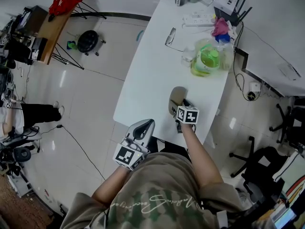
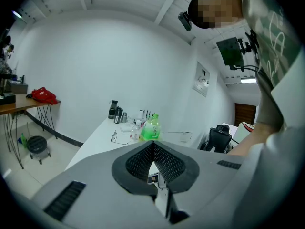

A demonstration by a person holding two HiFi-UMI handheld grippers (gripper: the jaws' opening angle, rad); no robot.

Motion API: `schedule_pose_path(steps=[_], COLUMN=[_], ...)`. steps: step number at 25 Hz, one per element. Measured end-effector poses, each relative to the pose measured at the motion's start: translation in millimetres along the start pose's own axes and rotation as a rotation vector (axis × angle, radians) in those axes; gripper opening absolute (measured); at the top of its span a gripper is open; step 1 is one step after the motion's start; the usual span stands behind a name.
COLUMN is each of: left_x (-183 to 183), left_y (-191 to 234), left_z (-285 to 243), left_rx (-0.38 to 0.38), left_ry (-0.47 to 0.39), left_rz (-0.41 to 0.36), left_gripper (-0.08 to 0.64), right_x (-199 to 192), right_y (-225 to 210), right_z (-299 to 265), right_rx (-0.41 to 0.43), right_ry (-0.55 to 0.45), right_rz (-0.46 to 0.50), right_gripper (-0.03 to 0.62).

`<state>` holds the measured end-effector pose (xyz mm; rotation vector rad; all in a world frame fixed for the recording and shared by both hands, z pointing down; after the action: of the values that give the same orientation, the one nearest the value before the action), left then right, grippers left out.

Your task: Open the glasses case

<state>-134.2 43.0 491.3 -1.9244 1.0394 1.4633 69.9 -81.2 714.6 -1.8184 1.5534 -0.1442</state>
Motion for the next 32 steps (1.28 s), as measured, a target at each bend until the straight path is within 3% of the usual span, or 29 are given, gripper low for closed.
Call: schedule_pose_path(steps=[7, 10, 13, 16, 22, 28, 32], left_x=[-0.3, -0.6, -2.1, -0.2, 2.4, 10.6, 21.7], left_y=[2.5, 4.3, 6.6, 11.2, 17.5, 9.7, 7.1], left_z=[-4.4, -5.1, -3.8, 1.3, 5.7, 1.1, -2.8], left_rx=[-0.008, -0.011, -0.012, -0.002, 0.005, -0.043, -0.091], left_ry=[0.011, 0.005, 0.003, -0.003, -0.028, -0.057, -0.083], left_rz=[0.013, 0.0, -0.004, -0.004, -0.004, -0.01, -0.001], left_gripper=[0.006, 0.006, 0.006, 0.006, 0.006, 0.006, 0.006], right_x=[2.8, 2.1, 0.2, 2.4, 12.7, 11.9, 8.9], right_y=[-0.5, -6.1, -5.0, 8.0, 40.2, 56.4, 73.3], right_z=[-3.5, -2.6, 2.8, 29.0, 105.3, 167.0, 194.4], right_rx=[-0.003, 0.045, 0.089, 0.161, 0.366, 0.649, 0.755], right_ry=[0.025, 0.005, -0.009, -0.087, -0.214, -0.293, -0.303], right_rz=[-0.012, -0.021, 0.044, 0.07, -0.048, -0.355, -0.377], right_gripper=[0.347, 0.347, 0.347, 0.345, 0.345, 0.345, 0.345])
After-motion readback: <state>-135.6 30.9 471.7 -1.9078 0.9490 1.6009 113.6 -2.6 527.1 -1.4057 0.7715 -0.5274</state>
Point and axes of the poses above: the fingertips, and each gripper's own axes: z backward along the fingers, y to its left, x out of its top, the point moved 10 cm from there along z, backward along the fingers, and after that the axes turned 15 degrees about -z, right-handed, at the moved point
